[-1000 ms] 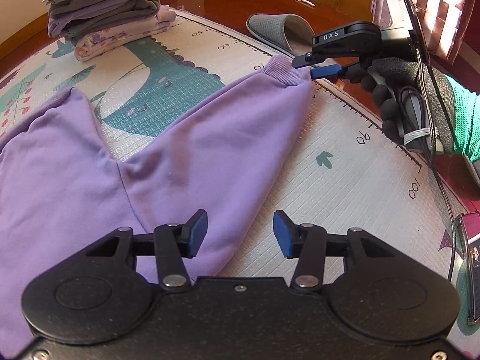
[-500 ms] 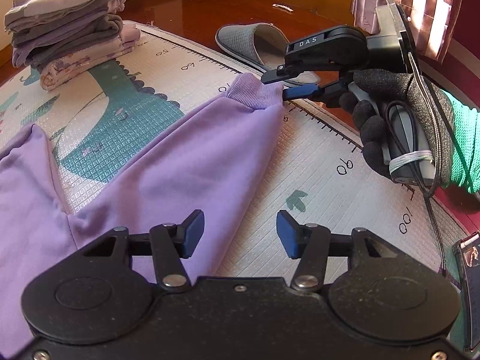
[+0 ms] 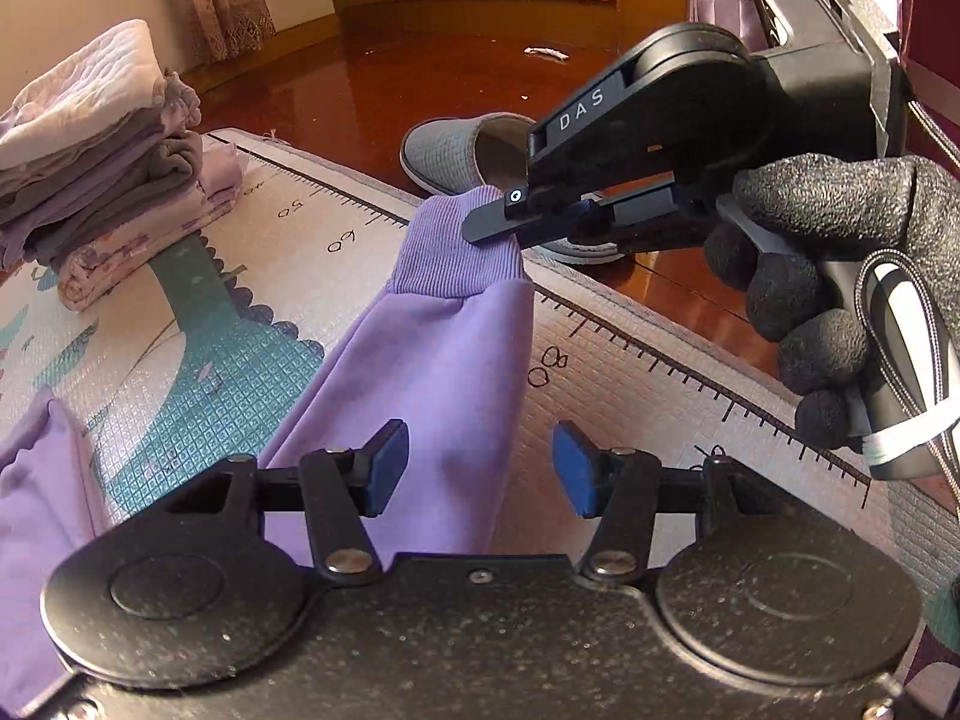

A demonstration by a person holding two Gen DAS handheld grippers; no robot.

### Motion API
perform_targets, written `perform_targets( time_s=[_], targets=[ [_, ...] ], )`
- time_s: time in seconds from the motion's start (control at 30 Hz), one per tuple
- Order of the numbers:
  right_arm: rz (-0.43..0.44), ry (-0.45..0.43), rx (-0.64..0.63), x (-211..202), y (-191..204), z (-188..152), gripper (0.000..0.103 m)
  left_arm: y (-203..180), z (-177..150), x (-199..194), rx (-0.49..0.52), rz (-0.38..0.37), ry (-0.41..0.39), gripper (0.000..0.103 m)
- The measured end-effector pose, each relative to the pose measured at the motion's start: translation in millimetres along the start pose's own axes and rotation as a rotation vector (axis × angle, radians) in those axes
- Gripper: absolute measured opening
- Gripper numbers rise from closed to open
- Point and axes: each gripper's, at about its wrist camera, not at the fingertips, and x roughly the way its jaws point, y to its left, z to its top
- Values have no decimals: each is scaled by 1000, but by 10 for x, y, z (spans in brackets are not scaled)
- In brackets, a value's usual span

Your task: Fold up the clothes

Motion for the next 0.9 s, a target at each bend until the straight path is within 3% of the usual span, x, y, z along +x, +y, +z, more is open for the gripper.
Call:
perform_targets(
  time_s=[0.17, 0.4, 0.47, 0.53, 0.6, 0.7, 0.8, 0.83, 0.9],
  targets=[
    [75, 29, -15, -80, 151, 108, 9, -237, 170, 52, 171, 114, -61, 52],
    [161, 62, -31, -92, 336, 155, 9, -372, 200, 145, 304, 255, -74, 52],
    [199, 67, -34, -109, 382, 152, 9, -323, 208, 143, 312, 314, -76, 39],
    [235, 62, -33, -143, 439, 146, 10, -195, 229, 85, 269, 324, -73, 16],
    [247, 38, -40, -224, 496, 144, 13, -54, 248, -7, 226, 329, -74, 7],
    [236, -6, -88, -414, 589, 120, 18, 245, 279, -243, 106, 277, -84, 6],
    [195, -12, -190, -585, 714, 6, 44, 615, 245, -603, -4, 205, -123, 6],
    [182, -5, -210, -620, 739, -45, 48, 758, 219, -747, -39, 188, -130, 6],
    [155, 42, -268, -615, 836, -210, 48, 1045, 165, -970, -112, 128, -154, 6]
  ],
)
